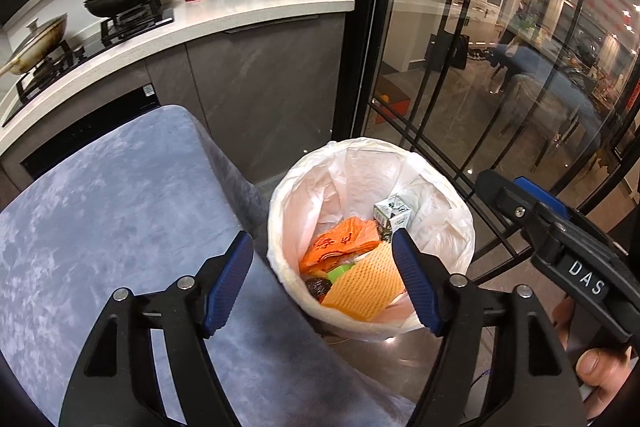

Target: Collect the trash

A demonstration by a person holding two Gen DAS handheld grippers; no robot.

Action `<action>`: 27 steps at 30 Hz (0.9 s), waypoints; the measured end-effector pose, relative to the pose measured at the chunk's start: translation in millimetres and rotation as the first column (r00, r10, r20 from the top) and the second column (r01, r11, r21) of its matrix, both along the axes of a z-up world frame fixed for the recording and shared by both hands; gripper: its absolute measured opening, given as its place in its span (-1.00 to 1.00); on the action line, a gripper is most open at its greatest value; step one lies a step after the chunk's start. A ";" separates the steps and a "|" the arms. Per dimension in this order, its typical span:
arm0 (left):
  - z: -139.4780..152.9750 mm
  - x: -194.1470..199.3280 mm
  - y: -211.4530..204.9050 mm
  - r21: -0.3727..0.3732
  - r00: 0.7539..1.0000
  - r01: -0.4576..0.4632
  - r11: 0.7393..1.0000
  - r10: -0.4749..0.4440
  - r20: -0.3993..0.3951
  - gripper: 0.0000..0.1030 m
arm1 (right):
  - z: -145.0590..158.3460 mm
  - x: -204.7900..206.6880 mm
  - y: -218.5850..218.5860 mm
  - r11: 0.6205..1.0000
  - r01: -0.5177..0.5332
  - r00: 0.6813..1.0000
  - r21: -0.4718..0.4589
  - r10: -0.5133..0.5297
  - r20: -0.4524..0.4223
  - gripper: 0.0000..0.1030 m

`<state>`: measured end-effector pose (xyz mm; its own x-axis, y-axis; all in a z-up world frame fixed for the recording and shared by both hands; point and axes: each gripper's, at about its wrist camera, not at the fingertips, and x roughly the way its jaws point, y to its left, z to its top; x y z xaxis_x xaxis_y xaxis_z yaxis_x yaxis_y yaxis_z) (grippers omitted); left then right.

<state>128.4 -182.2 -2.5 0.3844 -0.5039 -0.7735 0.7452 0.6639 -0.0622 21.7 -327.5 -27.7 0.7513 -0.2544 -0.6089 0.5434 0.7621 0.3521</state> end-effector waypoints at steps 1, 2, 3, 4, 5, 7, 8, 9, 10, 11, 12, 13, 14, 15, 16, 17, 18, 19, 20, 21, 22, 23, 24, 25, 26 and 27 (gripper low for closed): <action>0.0 -0.8 2.6 0.004 1.000 -0.007 1.000 0.007 0.005 0.33 | 0.4 -1.3 2.3 1.000 -0.001 1.000 -0.006 0.001 -0.001 0.29; 0.4 -2.2 7.0 0.008 1.000 -0.016 1.000 0.016 0.013 0.33 | 1.3 -3.1 5.0 1.000 -0.006 1.000 -0.012 0.006 -0.003 0.29; 1.0 -3.5 10.6 0.008 1.000 -0.022 1.000 0.022 0.014 0.33 | 2.0 -4.5 7.2 1.000 -0.011 1.000 -0.018 0.011 -0.006 0.29; 1.3 -4.3 13.9 0.009 0.999 -0.030 1.000 0.030 0.014 0.33 | 2.8 -6.5 9.8 1.000 -0.016 1.000 -0.024 0.015 -0.008 0.29; 1.6 -5.6 18.6 0.009 0.999 -0.041 0.999 0.041 0.013 0.34 | 3.2 -8.0 12.1 0.999 -0.020 1.000 -0.030 0.020 -0.010 0.29; 2.4 -7.5 25.4 0.008 0.998 -0.055 0.998 0.055 0.012 0.35 | 4.8 -11.1 17.7 0.999 -0.031 0.999 -0.041 0.031 -0.015 0.30; 3.0 -9.7 30.1 0.010 0.998 -0.066 0.998 0.066 0.019 0.39 | 5.8 -12.9 20.8 0.998 -0.040 0.999 -0.046 0.039 -0.017 0.31; 4.0 -11.6 32.9 0.013 0.997 -0.077 0.997 0.076 0.028 0.43 | 6.7 -14.7 24.1 0.998 -0.050 0.999 -0.049 0.049 -0.019 0.34; 5.0 -13.7 36.6 0.016 0.995 -0.090 0.996 0.090 0.039 0.48 | 7.6 -16.1 26.7 0.997 -0.057 0.998 -0.053 0.056 -0.020 0.35; 6.5 -16.1 40.0 0.017 0.994 -0.100 0.995 0.099 0.048 0.49 | 8.8 -18.3 31.2 0.996 -0.066 0.998 -0.062 0.065 -0.021 0.38; 7.5 -17.5 42.5 0.019 0.993 -0.106 0.994 0.105 0.052 0.50 | 9.6 -19.4 35.6 0.995 -0.073 0.997 -0.071 0.072 -0.024 0.39; 8.4 -19.4 46.4 0.021 0.992 -0.115 0.993 0.114 0.055 0.51 | 10.6 -20.4 39.8 0.993 -0.083 0.996 -0.081 0.081 -0.029 0.39; 9.3 -20.9 49.3 0.020 0.991 -0.123 0.992 0.121 0.055 0.54 | 11.8 -21.9 45.2 0.991 -0.095 0.995 -0.096 0.092 -0.037 0.40; 10.5 -22.7 53.3 0.018 0.990 -0.129 0.991 0.128 0.054 0.56 | 13.2 -23.1 49.9 0.988 -0.103 0.994 -0.110 0.099 -0.044 0.41; 11.6 -24.5 57.0 0.017 0.989 -0.136 0.991 0.135 0.055 0.60 | 14.5 -24.5 54.4 0.986 -0.110 0.993 -0.125 0.105 -0.049 0.41; 12.6 -26.4 60.5 0.017 0.988 -0.145 0.989 0.144 0.058 0.65 | 16.2 -25.7 59.6 0.983 -0.118 0.992 -0.141 0.111 -0.054 0.42; 13.0 -28.2 63.1 0.019 0.987 -0.151 0.988 0.149 0.061 0.67 | 17.7 -26.9 64.5 0.980 -0.127 0.991 -0.153 0.120 -0.058 0.45; 13.6 -30.0 66.0 0.020 0.985 -0.159 0.987 0.157 0.064 0.69 | 19.1 -28.3 69.2 0.977 -0.136 0.990 -0.162 0.128 -0.061 0.48; 13.9 -31.5 68.5 0.022 0.984 -0.165 0.986 0.164 0.066 0.70 | 20.0 -29.2 71.9 0.976 -0.140 0.989 -0.169 0.131 -0.063 0.51; 13.9 -33.9 71.9 0.024 0.983 -0.174 0.984 0.172 0.068 0.70 | 21.1 -30.4 75.4 0.973 -0.147 0.988 -0.177 0.137 -0.064 0.54; 13.7 -34.9 74.8 0.027 0.981 -0.181 0.983 0.179 0.068 0.70 | 22.0 -31.5 79.4 0.971 -0.154 0.987 -0.184 0.144 -0.066 0.55; 13.6 -35.4 76.9 0.028 0.981 -0.186 0.982 0.183 0.068 0.70 | 22.9 -32.5 83.2 0.968 -0.160 0.986 -0.192 0.148 -0.072 0.56; 13.5 -36.3 79.6 0.030 0.979 -0.194 0.981 0.192 0.067 0.70 | 23.4 -33.3 86.3 0.967 -0.162 0.986 -0.199 0.149 -0.077 0.57; 13.2 -37.1 81.9 0.031 0.978 -0.201 0.979 0.198 0.067 0.71 | 23.9 -33.9 89.1 0.965 -0.165 0.985 -0.204 0.151 -0.081 0.57; 12.9 -37.8 83.8 0.033 0.977 -0.206 0.978 0.203 0.065 0.72 | 24.1 -35.0 91.9 0.964 -0.170 0.984 -0.205 0.156 -0.082 0.58; 12.3 -39.0 86.7 0.036 0.976 -0.212 0.977 0.210 0.064 0.72 | 23.9 -35.8 93.6 0.964 -0.172 0.984 -0.203 0.158 -0.084 0.63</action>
<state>89.4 -95.5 9.8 0.5242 -0.3736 -0.7652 0.5895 0.8077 0.0094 -14.1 -233.9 -3.8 0.7534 -0.2569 -0.6053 0.4205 0.8959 0.1431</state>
